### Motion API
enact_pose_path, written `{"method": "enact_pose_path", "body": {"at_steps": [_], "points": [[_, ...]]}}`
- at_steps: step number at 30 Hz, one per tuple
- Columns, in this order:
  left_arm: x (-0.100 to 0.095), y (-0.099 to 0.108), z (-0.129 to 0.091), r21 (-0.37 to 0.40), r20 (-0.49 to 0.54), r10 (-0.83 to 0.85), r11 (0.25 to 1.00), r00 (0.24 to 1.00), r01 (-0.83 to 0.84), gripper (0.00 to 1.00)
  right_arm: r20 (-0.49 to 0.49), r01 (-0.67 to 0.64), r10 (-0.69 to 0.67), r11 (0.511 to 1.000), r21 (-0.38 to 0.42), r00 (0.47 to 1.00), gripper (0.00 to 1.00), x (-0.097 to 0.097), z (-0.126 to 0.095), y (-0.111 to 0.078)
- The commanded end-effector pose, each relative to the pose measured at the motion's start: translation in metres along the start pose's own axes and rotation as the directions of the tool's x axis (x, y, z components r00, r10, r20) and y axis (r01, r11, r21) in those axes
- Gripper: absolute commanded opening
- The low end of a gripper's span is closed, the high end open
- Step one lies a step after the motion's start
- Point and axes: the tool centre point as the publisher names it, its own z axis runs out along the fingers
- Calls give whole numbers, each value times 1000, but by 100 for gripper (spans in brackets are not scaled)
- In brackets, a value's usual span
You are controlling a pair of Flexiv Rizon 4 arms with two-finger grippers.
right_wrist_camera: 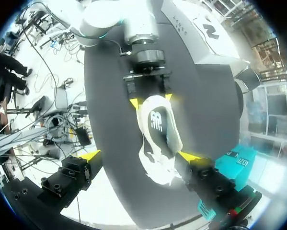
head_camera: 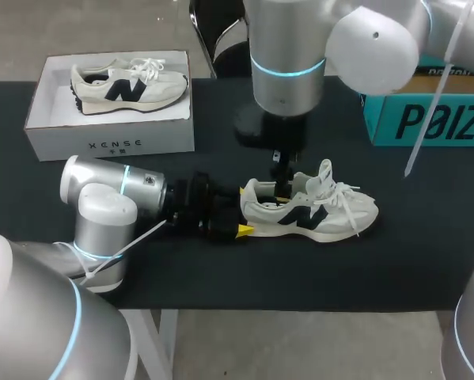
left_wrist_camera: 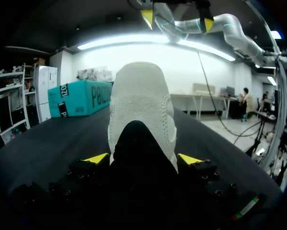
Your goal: Take the shoe out of the shoebox, open the shoe tongue, remove and reinsert the insole, then place the shoe into the shoebox
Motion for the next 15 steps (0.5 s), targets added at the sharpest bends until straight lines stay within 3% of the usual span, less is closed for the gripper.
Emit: {"method": "enact_pose_path", "body": {"at_steps": [1, 2, 3, 4, 5, 10, 15], "points": [[0, 3, 0, 0, 0, 0, 1000, 1000, 0, 0, 1, -163, 163, 983, 88, 987, 100, -3, 3, 5], [0, 3, 0, 0, 0, 0, 1000, 1000, 0, 0, 2, -181, 181, 981, 77, 983, 100, -4, 4, 5], [0, 3, 0, 0, 0, 0, 1000, 1000, 0, 0, 8, -209, 209, 973, 96, 978, 87, -5, 7, 4], [0, 3, 0, 0, 0, 0, 1000, 1000, 0, 0, -4, -234, 236, 965, 119, 972, 38, -7, 10, 3], [0, 3, 0, 0, 0, 0, 1000, 1000, 0, 0, -19, -247, 251, 962, 116, 968, 0, -9, 13, 3], [0, 3, 0, 0, 0, 0, 1000, 1000, 0, 0, -72, -228, 238, 966, 126, 969, 0, -13, 28, 11], [0, 3, 0, 0, 0, 0, 1000, 1000, 0, 0, -77, -61, 62, 998, 20, 995, 0, -15, 35, 21]]}}
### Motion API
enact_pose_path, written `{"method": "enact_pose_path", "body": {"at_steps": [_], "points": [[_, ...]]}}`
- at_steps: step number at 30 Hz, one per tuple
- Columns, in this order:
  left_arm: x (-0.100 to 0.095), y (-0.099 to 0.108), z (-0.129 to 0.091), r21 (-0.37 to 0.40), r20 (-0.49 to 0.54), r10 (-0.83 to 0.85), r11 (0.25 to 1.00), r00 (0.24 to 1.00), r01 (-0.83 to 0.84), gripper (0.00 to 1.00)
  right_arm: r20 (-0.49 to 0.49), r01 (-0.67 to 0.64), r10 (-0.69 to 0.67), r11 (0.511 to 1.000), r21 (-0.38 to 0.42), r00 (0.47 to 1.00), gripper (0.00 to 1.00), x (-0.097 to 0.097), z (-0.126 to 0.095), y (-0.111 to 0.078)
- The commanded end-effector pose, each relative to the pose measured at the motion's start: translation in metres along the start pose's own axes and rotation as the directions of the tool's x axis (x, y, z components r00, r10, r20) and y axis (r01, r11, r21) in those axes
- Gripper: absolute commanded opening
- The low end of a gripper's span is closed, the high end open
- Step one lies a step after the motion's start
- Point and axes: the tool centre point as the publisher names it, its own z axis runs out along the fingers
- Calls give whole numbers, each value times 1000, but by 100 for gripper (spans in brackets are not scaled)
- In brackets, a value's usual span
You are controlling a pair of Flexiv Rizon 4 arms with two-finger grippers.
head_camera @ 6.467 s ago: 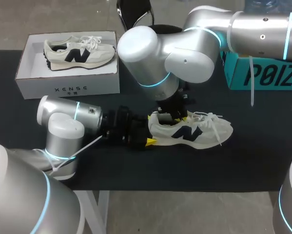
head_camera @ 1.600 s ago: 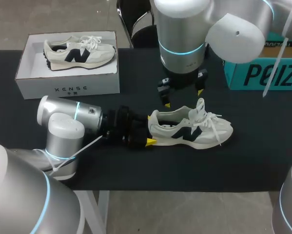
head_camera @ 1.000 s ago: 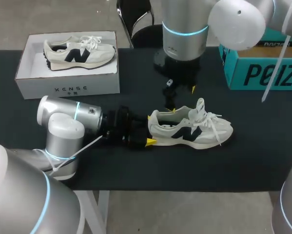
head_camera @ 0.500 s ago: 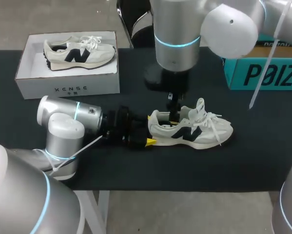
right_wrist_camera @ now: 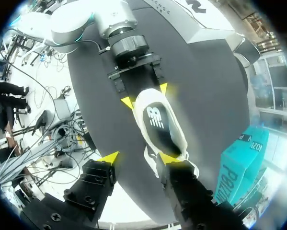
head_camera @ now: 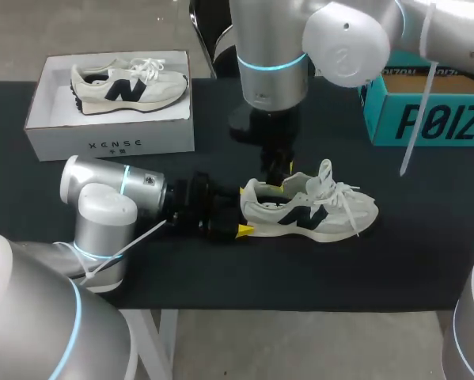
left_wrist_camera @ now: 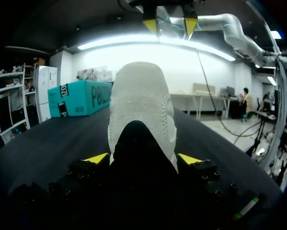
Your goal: Take the shoe out of the shoebox, open the shoe tongue, remove and reinsert the insole, then place the shoe into the shoebox
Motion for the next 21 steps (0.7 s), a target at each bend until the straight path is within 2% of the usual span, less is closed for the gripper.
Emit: {"method": "enact_pose_path", "body": {"at_steps": [1, 2, 4, 5, 6, 21], "points": [[0, 3, 0, 0, 1, 0, 1000, 1000, 0, 0, 23, 148, -147, 987, -63, 989, 0, -2, 10, 11], [0, 3, 0, 0, 1, 0, 1000, 1000, 0, 0, 37, 190, -187, 978, -90, 982, 0, -2, 10, 11], [0, 3, 0, 0, 1, 0, 1000, 1000, 0, 0, 80, 272, -266, 958, -88, 961, 0, 3, 9, 10], [0, 3, 0, 0, 1, 0, 1000, 1000, 0, 0, 85, 283, -277, 957, -69, 957, 32, 4, 8, 10], [0, 3, 0, 0, 1, 0, 1000, 1000, 0, 0, 53, 244, -241, 968, -53, 969, 100, 1, 7, 7], [0, 3, 0, 0, 1, 0, 1000, 1000, 0, 0, 61, 268, -265, 962, -49, 962, 100, 0, 8, 9]]}}
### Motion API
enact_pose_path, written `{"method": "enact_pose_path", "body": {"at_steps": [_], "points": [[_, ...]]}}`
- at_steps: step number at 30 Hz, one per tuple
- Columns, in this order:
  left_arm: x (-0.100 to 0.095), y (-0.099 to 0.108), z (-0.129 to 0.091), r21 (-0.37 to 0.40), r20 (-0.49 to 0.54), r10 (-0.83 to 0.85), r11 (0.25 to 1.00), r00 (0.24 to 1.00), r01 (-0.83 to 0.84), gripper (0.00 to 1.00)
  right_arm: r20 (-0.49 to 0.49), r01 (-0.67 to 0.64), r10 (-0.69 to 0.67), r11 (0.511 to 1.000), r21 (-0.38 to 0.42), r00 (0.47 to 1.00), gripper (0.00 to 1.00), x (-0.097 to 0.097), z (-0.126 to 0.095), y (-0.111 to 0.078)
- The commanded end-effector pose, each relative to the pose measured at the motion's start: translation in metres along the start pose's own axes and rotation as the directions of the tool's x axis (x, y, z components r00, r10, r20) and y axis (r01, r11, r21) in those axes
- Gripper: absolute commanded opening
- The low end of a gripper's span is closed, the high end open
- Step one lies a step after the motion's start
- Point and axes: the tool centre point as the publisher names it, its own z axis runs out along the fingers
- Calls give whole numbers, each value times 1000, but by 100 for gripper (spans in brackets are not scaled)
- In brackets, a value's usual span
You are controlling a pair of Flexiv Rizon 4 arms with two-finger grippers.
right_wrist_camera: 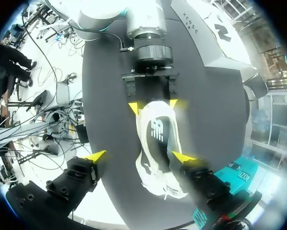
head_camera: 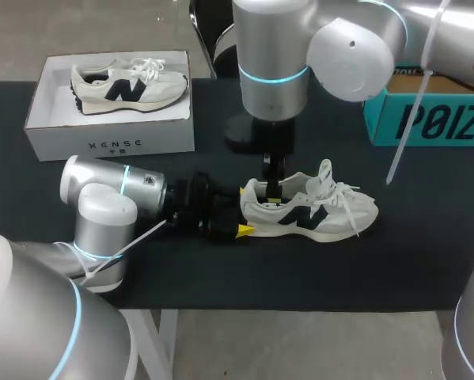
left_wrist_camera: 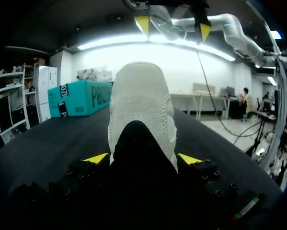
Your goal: Take the shoe out of the shoebox, open the shoe tongue, remove and reinsert the insole, then place the shoe into the shoebox
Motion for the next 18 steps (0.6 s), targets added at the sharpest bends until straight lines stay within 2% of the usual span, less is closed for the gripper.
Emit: {"method": "enact_pose_path", "body": {"at_steps": [1, 3, 4, 5, 6, 7, 14, 16, 18], "points": [[0, 3, 0, 0, 0, 0, 1000, 1000, 0, 0, 7, 66, -66, 998, 4, 998, 100, -3, 2, 1], [0, 3, 0, 0, 0, 0, 1000, 1000, 0, 0, 16, 99, -99, 995, 16, 995, 100, -5, 4, 2], [0, 3, 0, 0, 0, 0, 1000, 1000, 0, 0, 6, 113, -113, 994, 9, 994, 79, -6, 6, 1], [0, 3, 0, 0, 0, 0, 1000, 1000, 0, 0, 6, 125, -125, 992, 2, 992, 41, -8, 8, 0], [0, 3, 0, 0, 0, 0, 1000, 1000, 0, 0, 4, 119, -119, 993, 4, 993, 16, -9, 11, -2], [0, 3, 0, 0, 0, 0, 1000, 1000, 0, 0, -8, 124, -124, 992, 7, 992, 0, -10, 13, -3], [0, 3, 0, 0, 0, 0, 1000, 1000, 0, 0, -70, 134, -136, 991, -28, 988, 0, -20, 38, -8], [0, 3, 0, 0, 0, 0, 1000, 1000, 0, 0, -69, 143, -149, 986, -83, 986, 0, -24, 46, -9], [0, 3, 0, 0, 0, 0, 1000, 1000, 0, 0, -85, 135, -143, 986, -99, 986, 0, -27, 53, -12]]}}
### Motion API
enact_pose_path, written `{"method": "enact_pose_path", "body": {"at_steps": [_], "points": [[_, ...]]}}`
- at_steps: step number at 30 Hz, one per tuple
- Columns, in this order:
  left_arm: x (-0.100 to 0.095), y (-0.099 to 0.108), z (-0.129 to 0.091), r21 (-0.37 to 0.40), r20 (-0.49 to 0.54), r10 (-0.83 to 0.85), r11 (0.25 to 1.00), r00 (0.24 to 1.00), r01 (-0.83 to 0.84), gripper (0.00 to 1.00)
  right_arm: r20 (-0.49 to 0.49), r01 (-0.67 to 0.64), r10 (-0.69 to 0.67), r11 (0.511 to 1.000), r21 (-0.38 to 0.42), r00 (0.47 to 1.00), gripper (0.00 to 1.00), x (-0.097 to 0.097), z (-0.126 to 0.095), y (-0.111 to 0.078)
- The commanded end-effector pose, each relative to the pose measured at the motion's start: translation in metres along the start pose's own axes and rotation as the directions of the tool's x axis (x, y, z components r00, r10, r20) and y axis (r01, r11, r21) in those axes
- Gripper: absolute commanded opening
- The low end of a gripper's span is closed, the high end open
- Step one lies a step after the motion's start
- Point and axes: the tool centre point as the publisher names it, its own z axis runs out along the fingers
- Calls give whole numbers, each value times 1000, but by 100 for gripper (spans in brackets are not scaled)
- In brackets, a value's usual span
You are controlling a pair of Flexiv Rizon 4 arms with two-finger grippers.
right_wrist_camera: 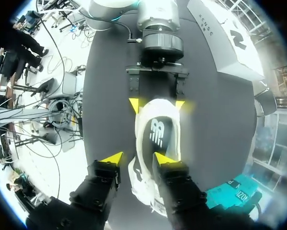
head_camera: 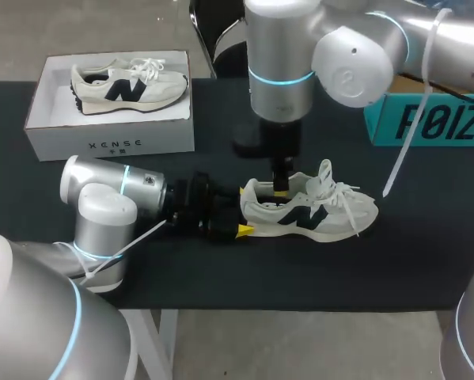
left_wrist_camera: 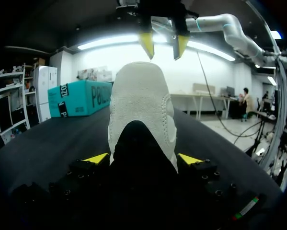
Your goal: Take the shoe out of the shoebox, open the shoe tongue, remove and reinsert the insole, then place the shoe into the shoebox
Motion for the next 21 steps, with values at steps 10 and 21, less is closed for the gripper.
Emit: {"method": "enact_pose_path", "body": {"at_steps": [10, 21], "points": [[0, 3, 0, 0, 0, 0, 1000, 1000, 0, 0, -50, -18, 15, 998, -53, 999, 0, -18, 31, -23], [0, 3, 0, 0, 0, 0, 1000, 1000, 0, 0, -25, -7, 8, 1000, 25, 1000, 0, -29, 35, -35]]}}
